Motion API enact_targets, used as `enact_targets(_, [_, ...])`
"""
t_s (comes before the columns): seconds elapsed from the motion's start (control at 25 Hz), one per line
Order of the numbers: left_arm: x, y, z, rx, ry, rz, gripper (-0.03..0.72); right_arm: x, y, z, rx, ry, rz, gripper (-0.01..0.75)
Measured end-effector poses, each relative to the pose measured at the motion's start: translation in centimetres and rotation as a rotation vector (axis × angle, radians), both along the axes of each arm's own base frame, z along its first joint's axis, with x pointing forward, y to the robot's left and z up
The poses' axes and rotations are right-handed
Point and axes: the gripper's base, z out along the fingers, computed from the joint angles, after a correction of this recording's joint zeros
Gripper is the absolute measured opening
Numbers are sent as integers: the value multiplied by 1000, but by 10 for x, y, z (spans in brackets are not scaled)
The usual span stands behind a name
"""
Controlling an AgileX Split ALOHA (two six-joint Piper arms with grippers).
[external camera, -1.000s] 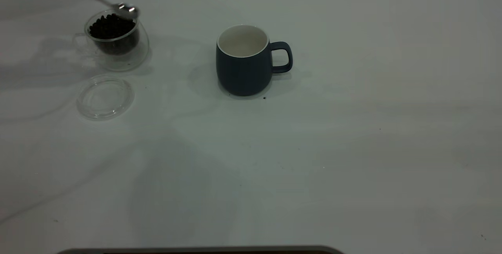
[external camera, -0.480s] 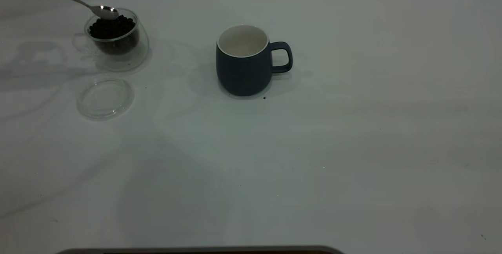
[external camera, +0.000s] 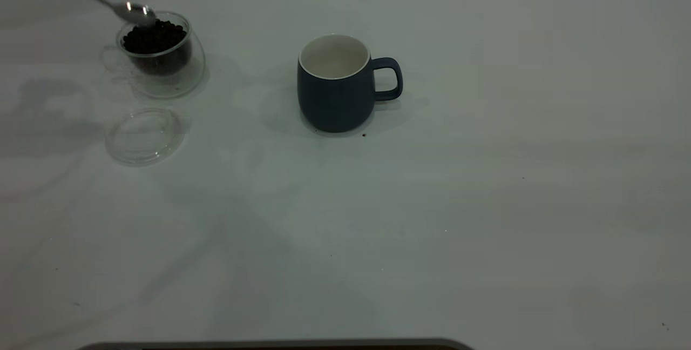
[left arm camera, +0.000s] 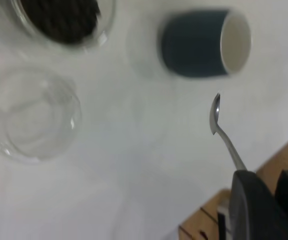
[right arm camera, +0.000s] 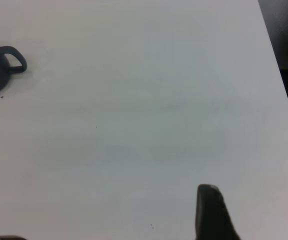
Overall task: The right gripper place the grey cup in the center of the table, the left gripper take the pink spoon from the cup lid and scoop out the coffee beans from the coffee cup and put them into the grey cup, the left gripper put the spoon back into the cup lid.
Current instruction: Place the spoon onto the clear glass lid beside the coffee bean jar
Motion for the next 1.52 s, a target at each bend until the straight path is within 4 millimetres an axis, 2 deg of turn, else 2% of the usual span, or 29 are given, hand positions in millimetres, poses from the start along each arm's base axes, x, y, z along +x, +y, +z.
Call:
enact_targets(0.16, [-18, -2, -27, -9, 31, -29, 113, 0, 0, 0, 0, 0, 0, 452])
enact_targets(0.48, [-23, 29, -89, -71, 92, 79, 113, 0, 0, 0, 0, 0, 0, 452])
enact_targets(0.68, [-23, 32, -114, -94, 84, 102, 113, 0, 0, 0, 0, 0, 0, 452])
enact_targets(0.92, [-16, 38, -117, -62, 17, 154, 113, 0, 0, 0, 0, 0, 0, 452])
enact_targets(1.52, [-17, 51, -125, 62, -10, 161, 113, 0, 0, 0, 0, 0, 0, 452])
